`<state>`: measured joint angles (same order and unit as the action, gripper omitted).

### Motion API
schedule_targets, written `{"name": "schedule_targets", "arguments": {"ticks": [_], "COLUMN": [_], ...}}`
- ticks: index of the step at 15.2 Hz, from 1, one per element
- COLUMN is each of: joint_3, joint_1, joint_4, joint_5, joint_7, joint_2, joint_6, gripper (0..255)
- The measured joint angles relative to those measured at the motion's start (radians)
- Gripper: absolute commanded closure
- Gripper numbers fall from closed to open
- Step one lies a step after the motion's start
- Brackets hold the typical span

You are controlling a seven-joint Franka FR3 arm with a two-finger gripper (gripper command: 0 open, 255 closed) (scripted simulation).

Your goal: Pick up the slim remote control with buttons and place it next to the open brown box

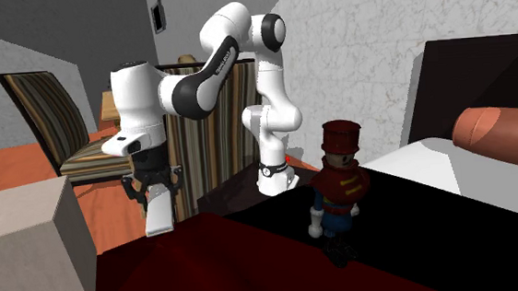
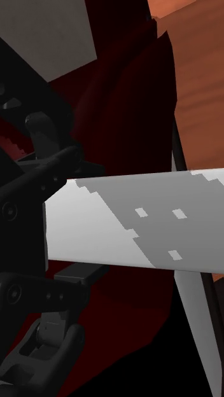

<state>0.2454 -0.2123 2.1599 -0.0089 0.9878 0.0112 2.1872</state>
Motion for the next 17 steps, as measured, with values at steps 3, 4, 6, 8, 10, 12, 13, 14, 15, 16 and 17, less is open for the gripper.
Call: {"name": "schedule_targets", "arguments": {"ticks": [3,4,6,8,10,12,13,14,15,16,17], "joint_3": [0.000,0.000,0.001,0.001,0.000,-0.001,-0.001,-0.001,-0.001,-0.001,-0.001], "joint_1": [0.000,0.000,0.002,0.003,0.003,0.003,0.003,0.003,0.003,0.003,0.003], "joint_4": [0.024,0.027,0.036,0.046,0.060,0.061,0.061,0.061,0.062,0.062,0.062], "joint_5": [0.006,0.008,0.013,0.018,0.022,0.024,0.024,0.024,0.024,0.024,0.024], "joint_7": [0.003,0.005,0.011,0.014,0.016,0.016,0.016,0.017,0.017,0.017,0.017], "joint_2": [0.019,0.028,0.043,0.058,0.070,0.075,0.076,0.076,0.076,0.076,0.076], "joint_6": [0.043,0.054,0.078,0.102,0.128,0.134,0.135,0.136,0.136,0.136,0.136], "gripper": [255,255,255,255,255,255,255,255,255,255,0]}}
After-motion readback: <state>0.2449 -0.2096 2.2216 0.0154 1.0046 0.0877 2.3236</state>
